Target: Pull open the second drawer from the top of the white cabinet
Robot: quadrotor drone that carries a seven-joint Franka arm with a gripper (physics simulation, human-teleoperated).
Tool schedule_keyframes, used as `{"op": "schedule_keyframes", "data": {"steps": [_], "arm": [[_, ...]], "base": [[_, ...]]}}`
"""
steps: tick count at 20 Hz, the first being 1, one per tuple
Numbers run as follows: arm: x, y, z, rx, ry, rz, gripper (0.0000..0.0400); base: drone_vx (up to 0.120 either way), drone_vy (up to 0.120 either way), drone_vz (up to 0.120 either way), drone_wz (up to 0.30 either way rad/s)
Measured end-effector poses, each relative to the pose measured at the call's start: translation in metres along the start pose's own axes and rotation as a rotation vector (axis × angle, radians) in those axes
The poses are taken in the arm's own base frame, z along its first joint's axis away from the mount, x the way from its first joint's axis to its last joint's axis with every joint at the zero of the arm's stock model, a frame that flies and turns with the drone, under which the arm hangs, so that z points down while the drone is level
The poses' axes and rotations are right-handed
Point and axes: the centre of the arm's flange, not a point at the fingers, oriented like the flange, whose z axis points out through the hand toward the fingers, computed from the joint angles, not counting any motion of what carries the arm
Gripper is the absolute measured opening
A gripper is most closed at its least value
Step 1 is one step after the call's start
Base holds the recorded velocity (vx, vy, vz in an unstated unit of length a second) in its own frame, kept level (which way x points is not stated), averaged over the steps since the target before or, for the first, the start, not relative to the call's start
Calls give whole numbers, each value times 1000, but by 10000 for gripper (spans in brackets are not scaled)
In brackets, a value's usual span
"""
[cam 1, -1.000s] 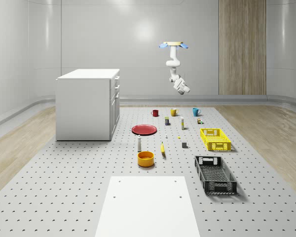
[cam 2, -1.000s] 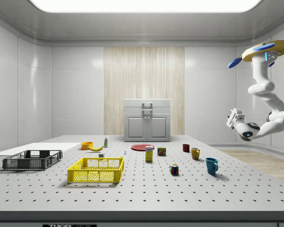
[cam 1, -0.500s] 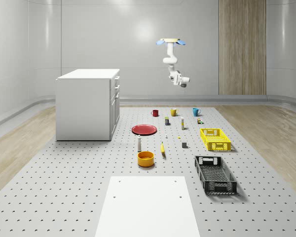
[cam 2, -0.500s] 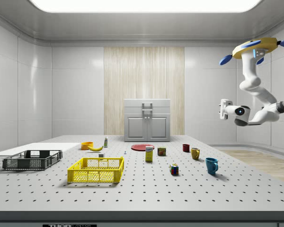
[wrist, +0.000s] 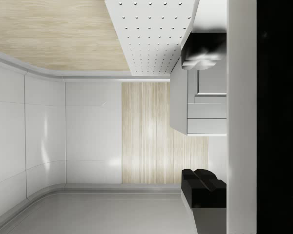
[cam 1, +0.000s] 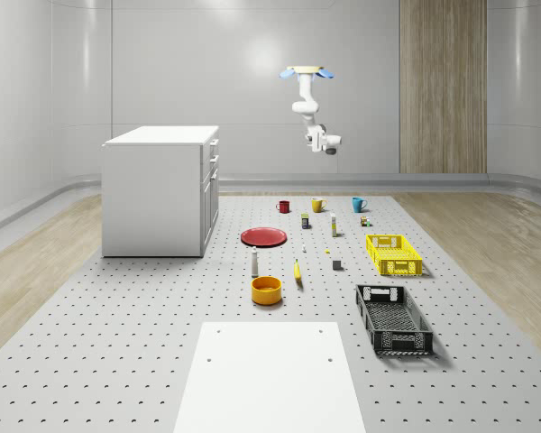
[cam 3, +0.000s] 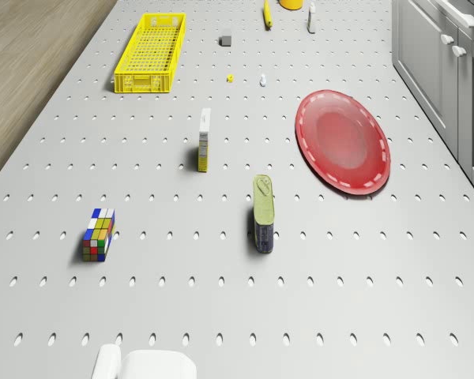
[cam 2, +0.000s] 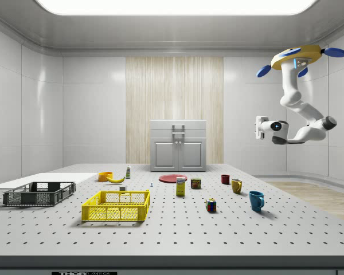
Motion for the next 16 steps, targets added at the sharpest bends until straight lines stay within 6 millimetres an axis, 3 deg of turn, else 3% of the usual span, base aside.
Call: {"op": "schedule_keyframes", "data": {"steps": [16], "arm": [[1,1,0,10,-9,0,300]], "base": [[120,-120,0,0]]}}
